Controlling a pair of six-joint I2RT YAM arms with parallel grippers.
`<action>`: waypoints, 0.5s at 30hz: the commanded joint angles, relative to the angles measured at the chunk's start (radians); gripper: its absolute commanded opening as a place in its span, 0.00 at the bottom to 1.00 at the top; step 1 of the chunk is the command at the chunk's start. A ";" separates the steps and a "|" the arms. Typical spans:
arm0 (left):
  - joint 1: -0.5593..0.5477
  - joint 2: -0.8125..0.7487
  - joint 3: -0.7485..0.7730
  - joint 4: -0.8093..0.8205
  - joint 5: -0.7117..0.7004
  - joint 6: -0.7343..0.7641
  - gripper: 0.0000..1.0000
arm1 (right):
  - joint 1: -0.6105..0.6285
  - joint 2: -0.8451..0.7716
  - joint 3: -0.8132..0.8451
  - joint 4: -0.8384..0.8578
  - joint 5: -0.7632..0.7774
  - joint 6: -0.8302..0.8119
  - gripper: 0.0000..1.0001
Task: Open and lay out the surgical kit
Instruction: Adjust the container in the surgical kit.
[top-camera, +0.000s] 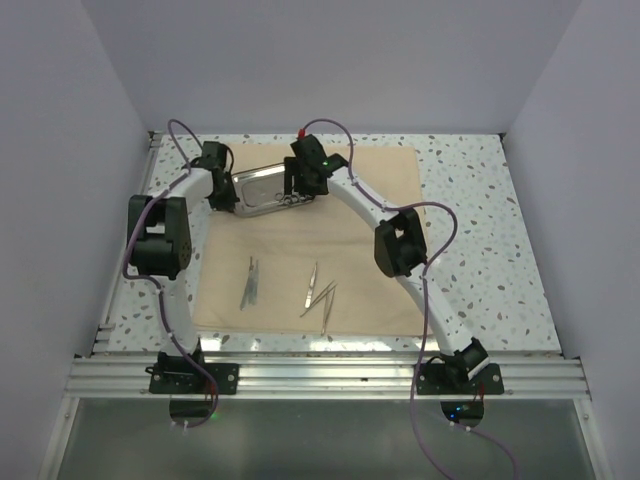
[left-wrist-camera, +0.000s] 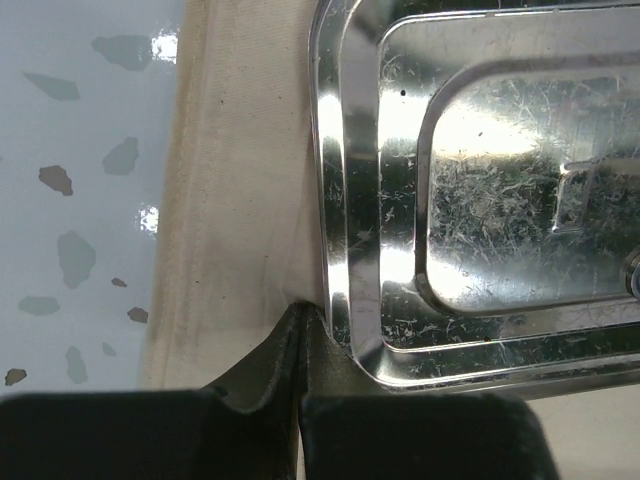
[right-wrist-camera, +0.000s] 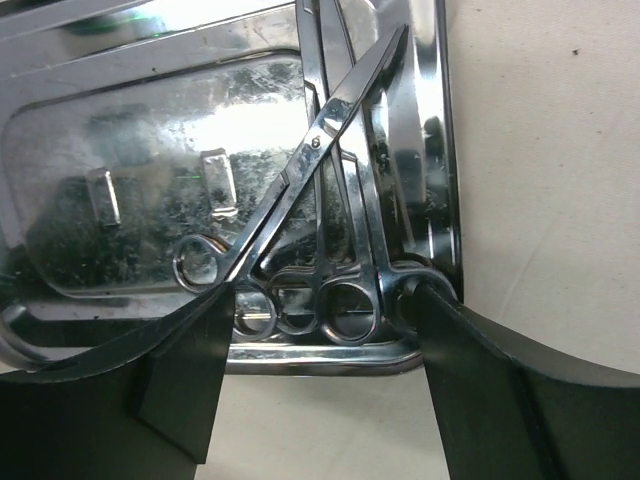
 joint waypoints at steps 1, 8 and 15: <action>-0.001 0.040 0.042 0.014 0.043 0.028 0.00 | 0.000 0.026 0.037 -0.040 0.100 -0.063 0.74; -0.004 0.086 0.108 -0.008 0.068 0.037 0.00 | 0.000 0.020 -0.001 -0.070 0.124 -0.104 0.52; -0.004 0.096 0.116 -0.012 0.091 0.040 0.00 | 0.005 0.045 -0.031 -0.111 0.123 -0.093 0.26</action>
